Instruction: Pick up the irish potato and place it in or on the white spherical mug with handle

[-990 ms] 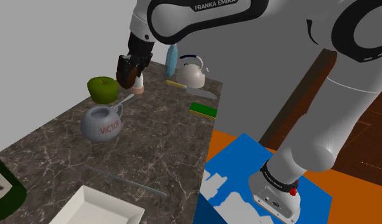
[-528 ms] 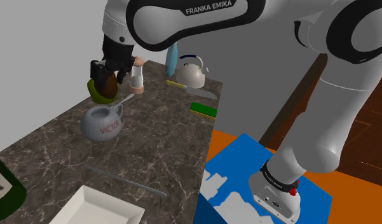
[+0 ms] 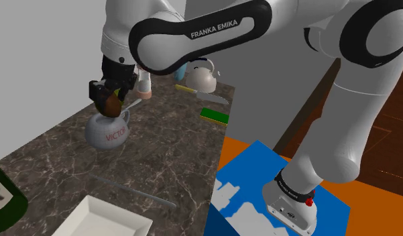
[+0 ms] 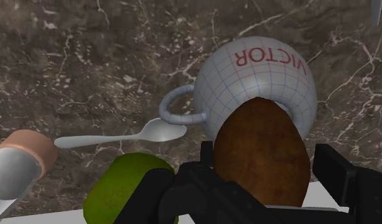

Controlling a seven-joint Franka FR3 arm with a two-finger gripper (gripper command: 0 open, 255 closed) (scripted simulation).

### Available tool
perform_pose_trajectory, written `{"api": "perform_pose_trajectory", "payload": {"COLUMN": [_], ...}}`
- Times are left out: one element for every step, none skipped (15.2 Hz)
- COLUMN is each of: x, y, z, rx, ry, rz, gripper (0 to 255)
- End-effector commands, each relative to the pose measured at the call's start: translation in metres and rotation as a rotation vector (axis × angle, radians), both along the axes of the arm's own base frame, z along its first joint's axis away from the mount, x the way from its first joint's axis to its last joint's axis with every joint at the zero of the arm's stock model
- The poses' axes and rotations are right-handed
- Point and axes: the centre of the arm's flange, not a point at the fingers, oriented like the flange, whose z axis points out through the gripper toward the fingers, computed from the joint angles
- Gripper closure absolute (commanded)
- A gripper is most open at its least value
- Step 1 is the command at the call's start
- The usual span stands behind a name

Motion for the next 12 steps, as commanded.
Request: {"api": "perform_pose_trajectory", "payload": {"x": [0.001,0.001,0.001,0.001,0.001,0.001,0.001,0.001,0.001,0.001,0.001,0.001], "y": [0.000,0.000,0.000,0.000,0.000,0.000,0.000,0.000,0.000,0.000,0.000,0.000], "z": [-0.010,-0.016,-0.021,-0.026,-0.031,-0.035,-0.035,-0.035,-0.035,-0.035,-0.035,-0.035], "rx": [0.000,0.000,0.000,0.000,0.000,0.000,0.000,0.000,0.000,0.000,0.000,0.000], "ry": [0.000,0.000,0.000,0.000,0.000,0.000,0.000,0.000,0.000,0.000,0.000,0.000], "rz": [0.000,0.000,0.000,0.000,0.000,0.000,0.000,0.000,0.000,0.000,0.000,0.000], "gripper": [255,255,255,255,255,255,255,255,255,255,255,255]}}
